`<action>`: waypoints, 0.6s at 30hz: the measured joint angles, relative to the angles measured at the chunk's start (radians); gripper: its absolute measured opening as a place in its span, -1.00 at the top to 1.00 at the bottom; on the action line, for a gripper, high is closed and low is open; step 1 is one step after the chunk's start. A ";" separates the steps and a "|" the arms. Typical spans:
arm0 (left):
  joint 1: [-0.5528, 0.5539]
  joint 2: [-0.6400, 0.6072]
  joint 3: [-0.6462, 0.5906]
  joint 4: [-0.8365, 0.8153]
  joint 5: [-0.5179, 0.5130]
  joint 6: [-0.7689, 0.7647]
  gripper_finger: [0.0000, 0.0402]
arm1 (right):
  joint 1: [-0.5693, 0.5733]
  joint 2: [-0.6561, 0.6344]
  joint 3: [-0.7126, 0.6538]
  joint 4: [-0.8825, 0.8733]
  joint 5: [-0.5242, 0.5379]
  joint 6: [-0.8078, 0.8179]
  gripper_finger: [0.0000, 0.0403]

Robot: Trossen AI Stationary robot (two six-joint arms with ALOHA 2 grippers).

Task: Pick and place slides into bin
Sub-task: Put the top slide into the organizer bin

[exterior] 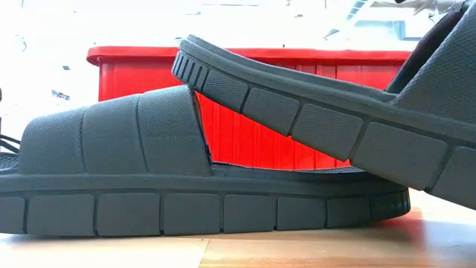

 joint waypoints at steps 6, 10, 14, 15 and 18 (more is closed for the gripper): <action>0.000 0.002 0.034 -0.113 0.031 0.004 0.42 | 0.022 0.000 0.000 -0.007 0.000 -0.039 1.00; 0.001 -0.004 0.079 -0.275 0.107 -0.052 0.30 | 0.033 0.000 0.000 -0.007 0.000 -0.074 1.00; 0.001 -0.003 0.110 -0.385 0.177 -0.086 0.23 | 0.042 0.000 0.000 -0.009 0.000 -0.089 1.00; 0.000 -0.003 0.116 -0.394 0.199 -0.093 0.22 | 0.046 0.000 0.000 -0.009 0.000 -0.098 1.00; 0.000 -0.004 0.124 -0.411 0.215 -0.097 0.21 | 0.049 0.000 0.000 -0.009 0.000 -0.107 1.00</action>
